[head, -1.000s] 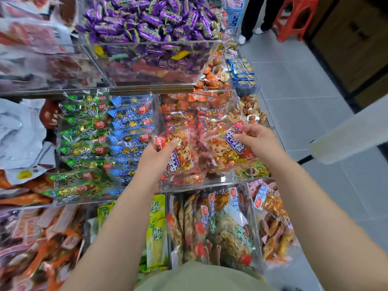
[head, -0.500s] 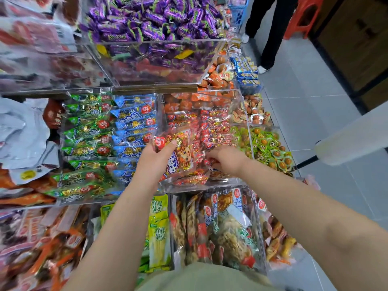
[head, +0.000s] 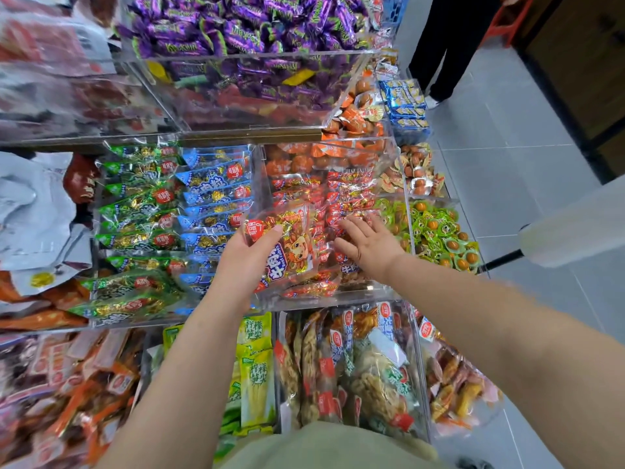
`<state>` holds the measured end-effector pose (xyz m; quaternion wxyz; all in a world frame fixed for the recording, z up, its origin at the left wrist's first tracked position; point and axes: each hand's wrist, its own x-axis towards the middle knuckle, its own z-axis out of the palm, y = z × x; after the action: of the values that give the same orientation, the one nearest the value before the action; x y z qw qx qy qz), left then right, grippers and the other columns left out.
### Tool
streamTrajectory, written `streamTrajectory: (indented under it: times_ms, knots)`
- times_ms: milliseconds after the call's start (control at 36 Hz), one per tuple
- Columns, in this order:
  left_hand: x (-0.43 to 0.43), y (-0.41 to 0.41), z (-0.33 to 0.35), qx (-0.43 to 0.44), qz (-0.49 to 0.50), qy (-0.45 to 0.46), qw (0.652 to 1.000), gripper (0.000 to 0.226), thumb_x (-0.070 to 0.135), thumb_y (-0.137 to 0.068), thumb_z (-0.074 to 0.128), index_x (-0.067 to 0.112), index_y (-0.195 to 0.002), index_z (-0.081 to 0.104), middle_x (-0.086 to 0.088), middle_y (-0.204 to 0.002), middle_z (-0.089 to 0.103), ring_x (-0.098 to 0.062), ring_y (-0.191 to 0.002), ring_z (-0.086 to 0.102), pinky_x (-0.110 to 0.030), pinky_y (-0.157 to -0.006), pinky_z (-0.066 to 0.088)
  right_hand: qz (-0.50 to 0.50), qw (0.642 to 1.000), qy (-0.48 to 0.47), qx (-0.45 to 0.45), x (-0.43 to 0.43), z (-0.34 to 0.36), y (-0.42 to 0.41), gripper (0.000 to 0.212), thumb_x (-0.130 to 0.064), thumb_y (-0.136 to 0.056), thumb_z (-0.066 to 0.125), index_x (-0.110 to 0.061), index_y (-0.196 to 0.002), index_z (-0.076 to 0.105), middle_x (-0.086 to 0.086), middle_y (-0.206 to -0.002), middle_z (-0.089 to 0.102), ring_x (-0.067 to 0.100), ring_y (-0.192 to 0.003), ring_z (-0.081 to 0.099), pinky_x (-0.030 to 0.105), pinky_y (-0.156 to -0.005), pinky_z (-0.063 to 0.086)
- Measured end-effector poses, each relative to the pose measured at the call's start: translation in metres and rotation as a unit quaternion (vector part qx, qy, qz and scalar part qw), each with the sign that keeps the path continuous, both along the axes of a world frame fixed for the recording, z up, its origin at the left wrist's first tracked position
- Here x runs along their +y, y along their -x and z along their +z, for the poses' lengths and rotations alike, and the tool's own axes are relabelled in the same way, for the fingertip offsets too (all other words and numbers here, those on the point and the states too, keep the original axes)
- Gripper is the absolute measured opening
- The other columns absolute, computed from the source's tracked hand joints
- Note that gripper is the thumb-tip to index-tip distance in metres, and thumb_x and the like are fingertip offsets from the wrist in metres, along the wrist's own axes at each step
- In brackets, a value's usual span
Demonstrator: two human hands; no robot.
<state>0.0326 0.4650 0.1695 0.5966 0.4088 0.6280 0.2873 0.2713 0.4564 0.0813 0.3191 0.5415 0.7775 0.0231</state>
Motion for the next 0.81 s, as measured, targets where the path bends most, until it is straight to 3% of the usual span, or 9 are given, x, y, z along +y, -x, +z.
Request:
streamTrajectory:
  times_ms: [278, 417, 500, 556, 639, 694, 750, 778, 806]
  knots:
    - [-0.001, -0.002, 0.001, -0.017, 0.006, 0.004, 1.0, 0.014, 0.047, -0.085, 0.064, 0.034, -0.092, 0.061, 0.008, -0.089, 0.075, -0.019, -0.091, 0.071, -0.047, -0.09, 0.054, -0.066, 0.998, -0.012, -0.008, -0.008, -0.003, 0.005, 0.094, -0.039, -0.091, 0.052, -0.03, -0.143, -0.025, 0.012, -0.156, -0.019, 0.033, -0.142, -0.018, 0.061, -0.11, -0.01]
    - [-0.003, 0.001, 0.005, -0.075, 0.03, 0.033, 0.996, 0.028, 0.039, -0.09, 0.057, 0.023, -0.113, 0.059, -0.001, -0.102, 0.073, -0.026, -0.103, 0.066, -0.052, -0.098, 0.048, -0.092, 0.996, -0.01, 0.009, -0.009, -0.001, 0.008, 0.098, -0.048, -0.088, 0.054, -0.032, -0.143, -0.026, 0.01, -0.156, -0.02, 0.033, -0.143, -0.018, 0.06, -0.11, -0.011]
    - [-0.006, 0.001, 0.008, -0.133, 0.048, 0.038, 0.989, 0.03, 0.024, -0.097, 0.052, 0.01, -0.124, 0.054, 0.001, -0.084, 0.076, -0.018, -0.082, 0.072, -0.04, -0.075, 0.058, -0.107, 0.992, 0.022, 0.061, -0.01, 0.007, 0.007, 0.105, -0.056, -0.082, 0.058, -0.031, -0.145, -0.022, 0.01, -0.156, -0.017, 0.033, -0.142, -0.018, 0.059, -0.109, -0.013]
    - [-0.009, 0.002, 0.012, -0.193, 0.056, 0.046, 0.979, 0.03, 0.016, -0.099, 0.047, 0.005, -0.126, 0.053, -0.003, -0.089, 0.076, -0.018, -0.078, 0.073, -0.036, -0.063, 0.059, -0.146, 0.975, 0.047, 0.159, -0.01, 0.017, 0.006, 0.107, -0.064, -0.075, 0.06, -0.029, -0.148, -0.01, 0.01, -0.157, -0.012, 0.033, -0.143, -0.016, 0.057, -0.112, -0.013]
    - [-0.011, 0.002, 0.014, -0.245, 0.061, 0.05, 0.966, 0.034, 0.014, -0.099, 0.046, 0.001, -0.131, 0.05, -0.013, -0.11, 0.071, -0.024, -0.092, 0.071, -0.038, -0.067, 0.059, -0.259, 0.891, 0.03, 0.371, -0.011, 0.039, 0.007, 0.078, -0.046, -0.083, 0.061, -0.026, -0.147, 0.023, 0.007, -0.154, 0.014, 0.028, -0.142, 0.01, 0.046, -0.115, 0.008]
    - [-0.014, 0.0, 0.013, -0.251, 0.041, 0.052, 0.966, 0.036, 0.015, -0.099, 0.046, 0.001, -0.132, 0.049, -0.013, -0.111, 0.07, -0.024, -0.094, 0.07, -0.038, -0.069, 0.059, -0.368, 0.747, 0.016, 0.553, -0.012, 0.056, 0.01, 0.041, -0.026, -0.091, 0.055, -0.026, -0.132, 0.049, -0.005, -0.135, 0.048, 0.015, -0.128, 0.04, 0.036, -0.107, 0.03]
    - [-0.017, -0.005, 0.012, -0.238, 0.003, 0.048, 0.97, 0.035, 0.017, -0.099, 0.046, 0.004, -0.131, 0.05, -0.009, -0.105, 0.073, -0.021, -0.091, 0.072, -0.036, -0.068, 0.059, -0.458, 0.552, 0.051, 0.695, -0.016, 0.074, 0.015, 0.019, -0.024, -0.092, 0.055, -0.028, -0.11, 0.061, -0.014, -0.103, 0.068, 0.013, -0.106, 0.06, 0.031, -0.092, 0.047]
    - [-0.019, -0.008, 0.012, -0.223, -0.021, 0.045, 0.974, 0.034, 0.019, -0.099, 0.046, 0.006, -0.131, 0.05, -0.007, -0.104, 0.074, -0.02, -0.09, 0.072, -0.035, -0.068, 0.059, -0.466, 0.503, 0.073, 0.724, -0.019, 0.079, 0.015, 0.017, -0.029, -0.089, 0.059, -0.029, -0.105, 0.062, -0.013, -0.092, 0.07, 0.014, -0.095, 0.064, 0.031, -0.085, 0.051]
    - [-0.02, -0.012, 0.011, -0.206, -0.046, 0.043, 0.976, 0.034, 0.021, -0.1, 0.046, 0.008, -0.131, 0.05, -0.006, -0.105, 0.073, -0.02, -0.091, 0.072, -0.035, -0.069, 0.059, -0.453, 0.505, 0.092, 0.729, -0.021, 0.084, 0.016, 0.025, -0.037, -0.084, 0.064, -0.031, -0.108, 0.062, -0.012, -0.087, 0.07, 0.011, -0.085, 0.065, 0.03, -0.08, 0.053]
